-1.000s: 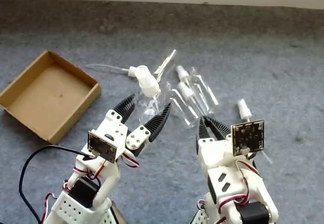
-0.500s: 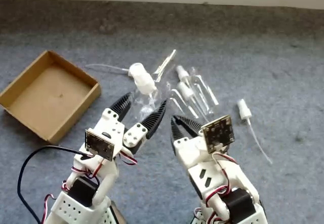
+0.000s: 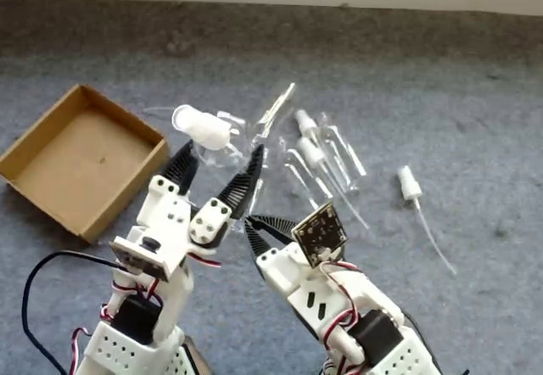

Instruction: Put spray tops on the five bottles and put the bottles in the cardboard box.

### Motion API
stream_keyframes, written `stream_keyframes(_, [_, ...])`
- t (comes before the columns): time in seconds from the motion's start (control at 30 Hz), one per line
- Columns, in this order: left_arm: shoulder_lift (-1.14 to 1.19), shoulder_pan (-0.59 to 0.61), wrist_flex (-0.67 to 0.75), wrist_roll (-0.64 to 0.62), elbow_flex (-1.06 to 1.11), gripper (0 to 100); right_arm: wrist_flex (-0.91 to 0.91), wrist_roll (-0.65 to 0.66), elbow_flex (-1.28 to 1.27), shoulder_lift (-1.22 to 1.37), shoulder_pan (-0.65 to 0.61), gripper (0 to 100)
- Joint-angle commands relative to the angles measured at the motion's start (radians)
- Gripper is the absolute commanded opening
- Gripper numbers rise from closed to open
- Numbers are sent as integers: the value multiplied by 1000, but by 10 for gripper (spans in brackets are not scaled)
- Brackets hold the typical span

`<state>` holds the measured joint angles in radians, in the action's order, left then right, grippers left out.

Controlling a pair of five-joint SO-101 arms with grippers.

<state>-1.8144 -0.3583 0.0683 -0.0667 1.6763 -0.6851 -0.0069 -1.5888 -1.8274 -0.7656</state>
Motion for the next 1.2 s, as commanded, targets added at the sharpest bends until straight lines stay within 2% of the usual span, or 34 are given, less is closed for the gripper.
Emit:
stream_keyframes(0.0, [-13,-101,25,2,19,88,124,0,-36,-8,-13,5])
stream_keyframes(0.2, [-13,-185,-89,3,19,88,200,-3,-68,-8,-12,5])
stream_keyframes(0.47, [-13,-200,-107,5,19,88,197,-2,-67,-8,-5,5])
stream_keyframes(0.83, [-13,-199,-196,8,19,88,200,-6,-67,-8,231,5])
stream_keyframes(1.17, [-13,-202,-196,8,19,88,202,-6,-67,-8,275,5])
